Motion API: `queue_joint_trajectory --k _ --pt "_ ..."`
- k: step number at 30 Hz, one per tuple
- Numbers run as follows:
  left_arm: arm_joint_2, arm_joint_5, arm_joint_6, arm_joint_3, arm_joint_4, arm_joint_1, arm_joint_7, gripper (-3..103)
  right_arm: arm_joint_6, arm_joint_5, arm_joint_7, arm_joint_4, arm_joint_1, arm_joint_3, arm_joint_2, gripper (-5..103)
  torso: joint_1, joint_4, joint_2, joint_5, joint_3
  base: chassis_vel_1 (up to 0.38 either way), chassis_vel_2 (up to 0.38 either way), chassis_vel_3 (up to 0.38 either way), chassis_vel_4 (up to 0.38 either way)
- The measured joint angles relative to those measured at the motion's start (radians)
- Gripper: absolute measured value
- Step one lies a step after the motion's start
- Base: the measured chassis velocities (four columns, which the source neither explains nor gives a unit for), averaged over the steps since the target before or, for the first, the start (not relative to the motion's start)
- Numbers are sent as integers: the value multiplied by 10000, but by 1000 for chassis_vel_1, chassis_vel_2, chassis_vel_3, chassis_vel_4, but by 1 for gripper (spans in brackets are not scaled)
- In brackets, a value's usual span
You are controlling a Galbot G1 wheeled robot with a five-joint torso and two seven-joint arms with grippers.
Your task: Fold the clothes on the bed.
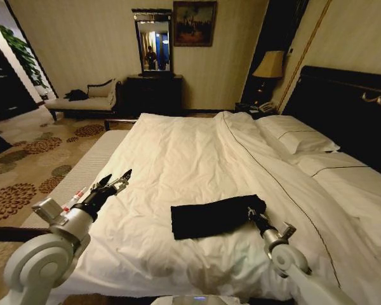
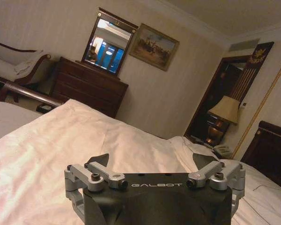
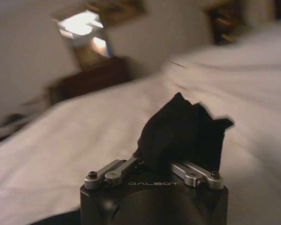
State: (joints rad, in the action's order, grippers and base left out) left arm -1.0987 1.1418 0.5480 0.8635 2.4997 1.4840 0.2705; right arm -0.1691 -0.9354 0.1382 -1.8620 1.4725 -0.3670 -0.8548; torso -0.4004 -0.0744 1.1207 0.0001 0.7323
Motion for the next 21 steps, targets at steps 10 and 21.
queue_joint_trajectory --k 10,21 --pt "-86 -198 4 -131 2 101 1 100 -757 2108 -1897 -168 -1022 1874 -116 4 2 5 0 -4 0 0 0 0 0" --pt "-79 -161 9 251 3 251 2 100 -714 2904 -2206 1166 -2893 4353 -622 4 1 2 -1 -2 1 0 0 0 0"
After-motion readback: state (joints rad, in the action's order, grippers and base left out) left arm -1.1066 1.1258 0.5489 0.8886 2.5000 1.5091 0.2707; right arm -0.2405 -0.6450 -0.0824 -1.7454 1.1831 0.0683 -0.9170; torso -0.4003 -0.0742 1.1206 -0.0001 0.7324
